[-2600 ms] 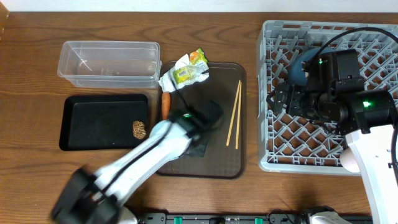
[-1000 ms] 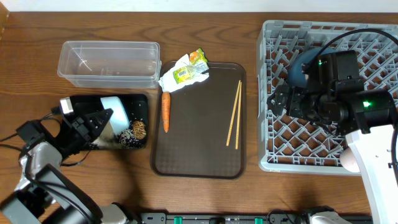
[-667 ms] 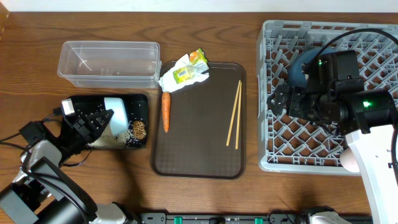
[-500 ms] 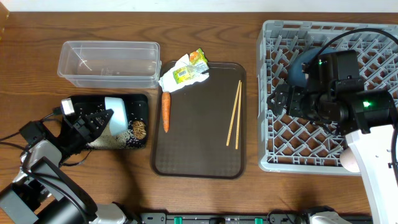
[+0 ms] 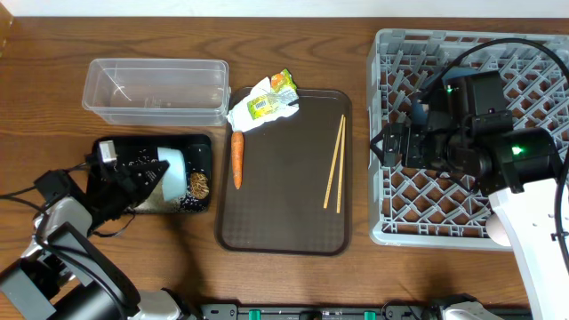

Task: Sort waste into correct bins and load items into the dishwasher rack
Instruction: 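Carry the light-blue rice bowl with the left gripper over the black tray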

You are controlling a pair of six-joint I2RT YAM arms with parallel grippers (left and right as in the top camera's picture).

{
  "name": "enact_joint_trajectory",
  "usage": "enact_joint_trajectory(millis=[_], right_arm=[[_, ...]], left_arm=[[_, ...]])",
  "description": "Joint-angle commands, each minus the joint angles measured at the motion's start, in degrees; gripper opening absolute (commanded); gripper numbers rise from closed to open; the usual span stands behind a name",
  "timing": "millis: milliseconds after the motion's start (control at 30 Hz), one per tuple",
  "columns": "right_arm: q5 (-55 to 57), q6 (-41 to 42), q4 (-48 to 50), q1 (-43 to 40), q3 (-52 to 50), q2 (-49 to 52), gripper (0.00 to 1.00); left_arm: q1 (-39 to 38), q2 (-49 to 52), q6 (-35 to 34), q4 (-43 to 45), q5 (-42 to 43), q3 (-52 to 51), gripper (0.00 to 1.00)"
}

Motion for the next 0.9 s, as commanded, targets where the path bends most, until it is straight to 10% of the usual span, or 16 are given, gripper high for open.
enact_joint_trajectory(millis=[0,867], right_arm=[[-0.35,-1.07,0.04,0.57,0.55,0.00,0.99],[-0.35,-1.07,0.61,0.57,0.55,0.00,0.99]], left_arm=[[-1.25,-0.37,-1.90,0.26,-3.56,-0.11,0.07],[-21.66,-2.23,-10.29,-1.90,-37.51,3.08,0.23]])
